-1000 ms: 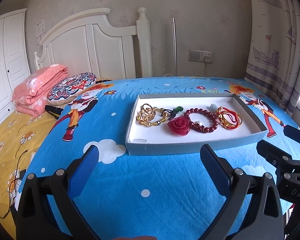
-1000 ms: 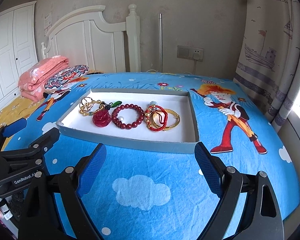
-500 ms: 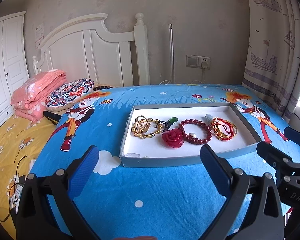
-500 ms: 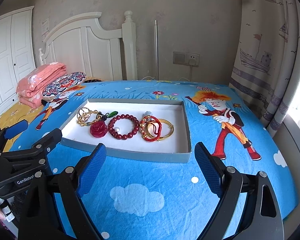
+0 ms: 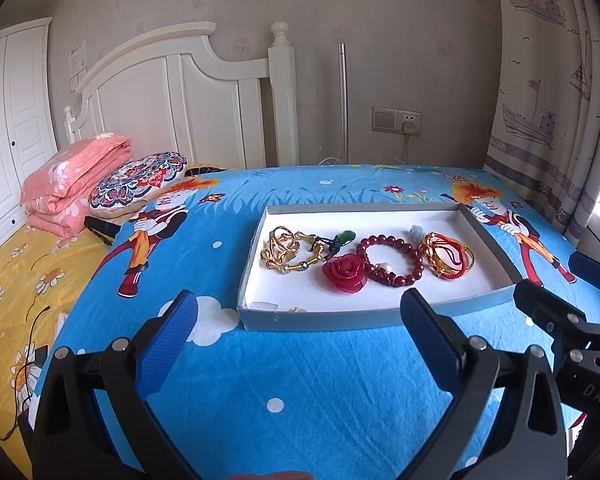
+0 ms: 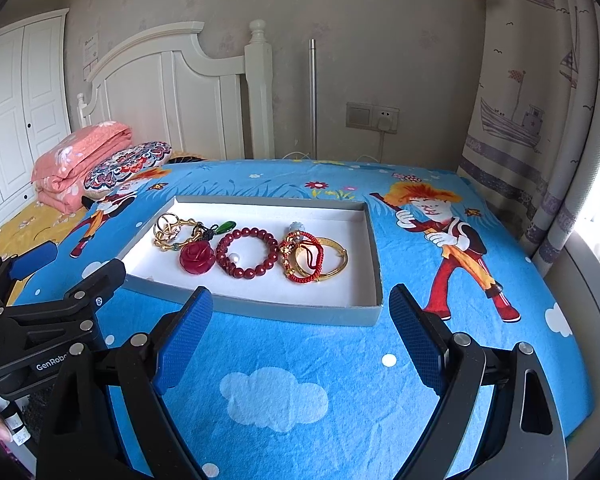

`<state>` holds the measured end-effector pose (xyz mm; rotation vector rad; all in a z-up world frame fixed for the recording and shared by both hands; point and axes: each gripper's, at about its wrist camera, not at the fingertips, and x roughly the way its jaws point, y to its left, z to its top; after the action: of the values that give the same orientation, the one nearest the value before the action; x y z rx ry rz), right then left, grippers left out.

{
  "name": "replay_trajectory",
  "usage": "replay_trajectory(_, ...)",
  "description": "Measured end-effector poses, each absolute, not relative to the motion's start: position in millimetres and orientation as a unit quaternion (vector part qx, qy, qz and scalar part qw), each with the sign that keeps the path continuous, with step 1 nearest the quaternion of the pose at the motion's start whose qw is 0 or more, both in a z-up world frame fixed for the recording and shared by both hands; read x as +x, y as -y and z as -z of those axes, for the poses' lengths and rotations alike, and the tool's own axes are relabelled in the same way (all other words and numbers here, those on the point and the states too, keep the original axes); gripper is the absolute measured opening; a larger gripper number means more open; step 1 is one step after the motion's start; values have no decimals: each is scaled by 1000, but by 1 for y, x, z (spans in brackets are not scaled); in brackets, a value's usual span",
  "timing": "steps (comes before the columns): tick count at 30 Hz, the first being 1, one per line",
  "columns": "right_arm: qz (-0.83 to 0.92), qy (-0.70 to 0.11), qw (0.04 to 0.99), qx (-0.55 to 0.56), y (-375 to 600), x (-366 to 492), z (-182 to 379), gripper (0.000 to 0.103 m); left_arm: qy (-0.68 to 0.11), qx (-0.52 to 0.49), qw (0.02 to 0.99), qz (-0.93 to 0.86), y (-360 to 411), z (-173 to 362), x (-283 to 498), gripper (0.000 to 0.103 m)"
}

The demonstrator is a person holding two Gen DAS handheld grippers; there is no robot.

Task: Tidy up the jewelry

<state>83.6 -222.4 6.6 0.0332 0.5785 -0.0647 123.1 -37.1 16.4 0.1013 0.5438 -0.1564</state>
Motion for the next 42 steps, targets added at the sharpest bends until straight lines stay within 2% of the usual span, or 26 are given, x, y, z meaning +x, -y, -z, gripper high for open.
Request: replay_trajectory(42,25,-295,955,11,212,83,3,84,-277,51,957,68,35,-8,122,98)
